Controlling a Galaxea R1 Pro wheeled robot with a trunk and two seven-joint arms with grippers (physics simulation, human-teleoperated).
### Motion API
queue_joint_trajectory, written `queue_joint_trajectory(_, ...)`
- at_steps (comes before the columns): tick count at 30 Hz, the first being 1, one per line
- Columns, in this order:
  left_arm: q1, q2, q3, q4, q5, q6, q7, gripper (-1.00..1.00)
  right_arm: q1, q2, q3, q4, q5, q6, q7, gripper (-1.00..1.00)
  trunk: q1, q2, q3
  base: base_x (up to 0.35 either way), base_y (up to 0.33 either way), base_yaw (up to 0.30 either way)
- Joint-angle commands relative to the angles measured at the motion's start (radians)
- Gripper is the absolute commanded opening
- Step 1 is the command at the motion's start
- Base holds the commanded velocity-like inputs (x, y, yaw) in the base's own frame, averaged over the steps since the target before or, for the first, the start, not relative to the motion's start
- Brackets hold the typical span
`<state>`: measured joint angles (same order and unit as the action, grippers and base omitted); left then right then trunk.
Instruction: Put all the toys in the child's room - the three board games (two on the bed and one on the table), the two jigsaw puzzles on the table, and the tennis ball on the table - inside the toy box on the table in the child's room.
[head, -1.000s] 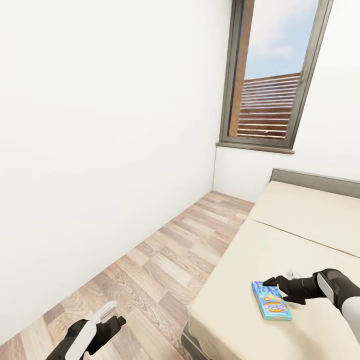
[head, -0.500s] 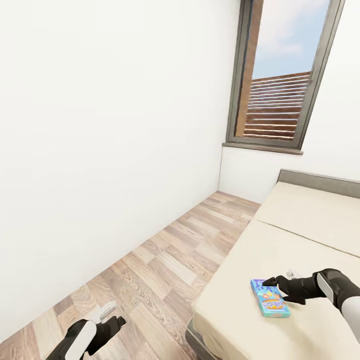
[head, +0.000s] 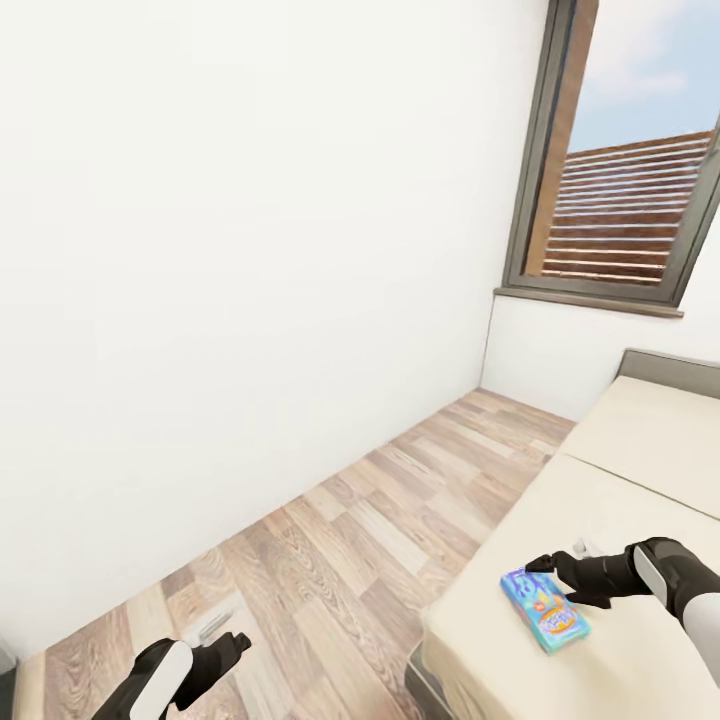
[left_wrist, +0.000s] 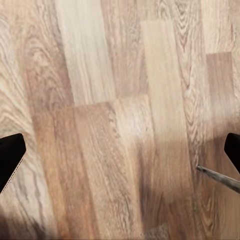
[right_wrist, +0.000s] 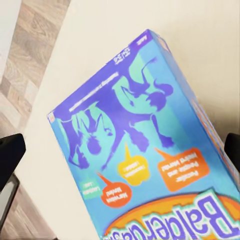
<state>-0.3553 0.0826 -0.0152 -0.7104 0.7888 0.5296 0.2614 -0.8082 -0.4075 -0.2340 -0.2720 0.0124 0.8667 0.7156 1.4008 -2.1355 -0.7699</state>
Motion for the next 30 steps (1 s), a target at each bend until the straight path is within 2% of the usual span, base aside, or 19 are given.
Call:
queue_joint_trajectory(1,-0.001,0.0,-0.002,-0.001,0.01,0.003,0.009,1.0,0.0,0.0,-0.005,-0.001,0.0,0.008,0.002,1.0,0.0,0.0,-0.001,0.0,0.0,0.295)
queue_joint_trajectory(6,-0.001,0.0,-0.002,-0.001,0.01,0.003,0.009,1.0,0.0,0.0,-0.005,-0.001,-0.001,0.008,0.002,1.0,0.0,0.0,-0.001,0.0,0.0,0.242)
queue_joint_trajectory(13,-0.001,-0.001,-0.007,-0.001,0.01,0.003,0.009,1.0,0.0,0.0,-0.005,-0.001,-0.001,0.008,0.002,1.0,0.0,0.0,-0.001,-0.009,-0.001,0.047)
queue_joint_trajectory(22,-0.001,-0.001,-0.008,-0.001,0.01,0.003,0.009,1.0,0.0,0.0,-0.005,-0.001,-0.002,0.008,0.002,1.0,0.0,0.0,-0.001,-0.178,-0.094,0.006)
queue_joint_trajectory(30,-0.001,0.0,-0.008,-0.001,0.01,0.003,0.009,1.0,0.0,0.0,-0.005,-0.001,-0.002,0.008,0.002,1.0,0.0,0.0,0.005,-0.018,-0.01,0.182)
